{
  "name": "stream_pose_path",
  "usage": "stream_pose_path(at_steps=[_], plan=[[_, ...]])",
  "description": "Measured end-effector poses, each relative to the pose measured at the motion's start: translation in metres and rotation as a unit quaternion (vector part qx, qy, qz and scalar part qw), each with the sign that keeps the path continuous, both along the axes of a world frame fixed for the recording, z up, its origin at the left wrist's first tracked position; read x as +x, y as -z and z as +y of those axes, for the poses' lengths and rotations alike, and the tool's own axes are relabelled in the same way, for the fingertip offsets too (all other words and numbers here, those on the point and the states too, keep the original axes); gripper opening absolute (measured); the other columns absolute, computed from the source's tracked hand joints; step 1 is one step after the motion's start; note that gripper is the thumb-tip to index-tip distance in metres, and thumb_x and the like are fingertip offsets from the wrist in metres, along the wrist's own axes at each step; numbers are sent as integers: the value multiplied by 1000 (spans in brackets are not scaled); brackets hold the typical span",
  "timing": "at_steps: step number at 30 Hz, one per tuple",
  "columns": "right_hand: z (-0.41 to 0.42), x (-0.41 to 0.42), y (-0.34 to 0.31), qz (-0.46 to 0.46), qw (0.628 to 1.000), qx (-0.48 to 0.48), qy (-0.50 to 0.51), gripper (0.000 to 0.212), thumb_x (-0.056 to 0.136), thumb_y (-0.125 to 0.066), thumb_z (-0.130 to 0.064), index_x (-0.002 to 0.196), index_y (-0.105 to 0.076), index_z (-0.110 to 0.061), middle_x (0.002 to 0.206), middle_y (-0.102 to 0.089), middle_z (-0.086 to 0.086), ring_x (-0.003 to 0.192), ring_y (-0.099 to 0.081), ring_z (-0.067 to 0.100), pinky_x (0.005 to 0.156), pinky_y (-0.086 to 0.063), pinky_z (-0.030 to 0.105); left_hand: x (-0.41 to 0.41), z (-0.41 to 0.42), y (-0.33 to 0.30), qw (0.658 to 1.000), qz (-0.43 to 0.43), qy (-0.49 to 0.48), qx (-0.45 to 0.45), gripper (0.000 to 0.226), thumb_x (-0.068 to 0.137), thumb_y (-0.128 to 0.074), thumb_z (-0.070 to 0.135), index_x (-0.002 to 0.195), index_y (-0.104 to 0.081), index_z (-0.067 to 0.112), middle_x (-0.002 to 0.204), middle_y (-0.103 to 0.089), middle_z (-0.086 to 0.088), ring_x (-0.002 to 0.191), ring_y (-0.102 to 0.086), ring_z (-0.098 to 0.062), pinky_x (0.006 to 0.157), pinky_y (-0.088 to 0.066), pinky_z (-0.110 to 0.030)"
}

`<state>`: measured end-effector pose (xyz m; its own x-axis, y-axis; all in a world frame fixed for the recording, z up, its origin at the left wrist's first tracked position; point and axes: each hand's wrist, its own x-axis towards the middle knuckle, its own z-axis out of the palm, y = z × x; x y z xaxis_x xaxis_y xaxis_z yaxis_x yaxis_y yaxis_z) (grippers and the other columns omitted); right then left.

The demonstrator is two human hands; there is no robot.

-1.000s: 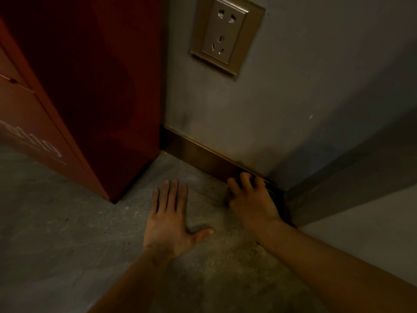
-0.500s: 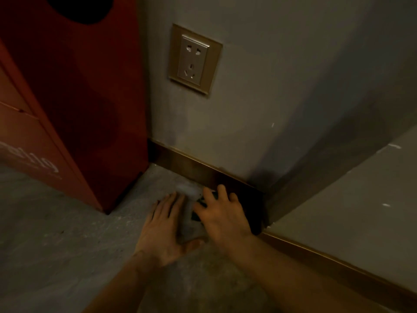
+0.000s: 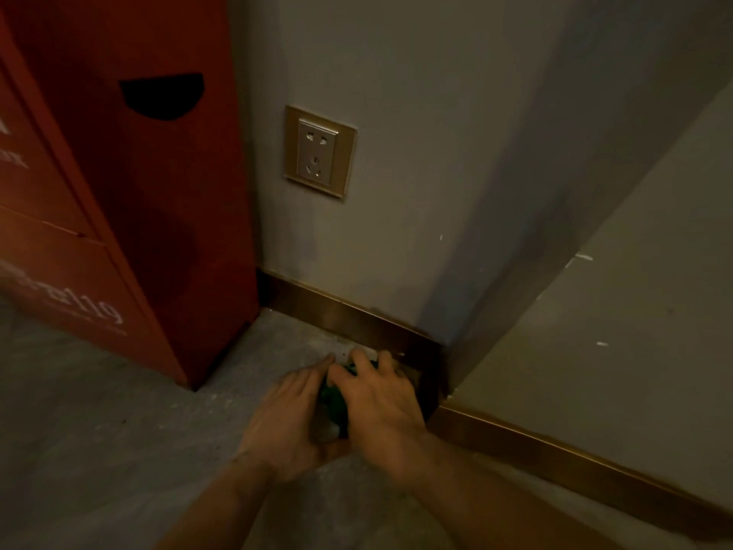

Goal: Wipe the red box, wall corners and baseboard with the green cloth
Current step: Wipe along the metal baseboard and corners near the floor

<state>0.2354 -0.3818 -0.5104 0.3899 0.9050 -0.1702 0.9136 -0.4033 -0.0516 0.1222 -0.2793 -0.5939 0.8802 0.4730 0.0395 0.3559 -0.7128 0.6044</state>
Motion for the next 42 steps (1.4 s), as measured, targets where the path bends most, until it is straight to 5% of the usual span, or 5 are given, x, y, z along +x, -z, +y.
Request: stream_pose_path(at_steps=[9,15,20,27,42], plan=[[-13,14,3,-52,998,27,38,77,77,-80,-29,138,-32,-32,145,-29,10,126,-32,40,94,-46,52,17,-10,2,997,4,-28,70,133,56,-33,107,154,18,33,163,20,11,147,26,-6,122,15,-35],[-11,36,11,-106,992,41,64,67,83,-74,-26,138,-35,-30,143,-31,11,127,-32,42,92,-48,51,34,-20,33,994,30,-34,97,138,57,-27,109,160,8,23,167,16,1,150,29,-15,120,24,-38],[-6,47,25,-145,989,25,25,60,75,-76,-16,128,-49,-25,135,-42,15,119,-41,45,82,-51,52,38,-21,59,992,64,-32,102,133,61,-25,107,160,5,23,169,10,-2,153,23,-21,125,8,-50],[9,38,45,-189,979,-4,-69,45,69,-77,-25,111,-61,-23,124,-56,13,109,-53,43,79,-52,51,33,-20,70,988,91,-28,122,128,70,-30,102,158,-22,10,168,-11,-13,156,3,-30,124,-13,-58],[34,77,58,-279,932,-153,-171,34,94,-49,-8,127,-53,-2,133,-42,20,119,-40,46,86,-48,50,34,-19,76,987,89,-25,133,126,72,-30,101,160,-15,12,169,-9,-12,156,3,-29,124,-11,-58]])
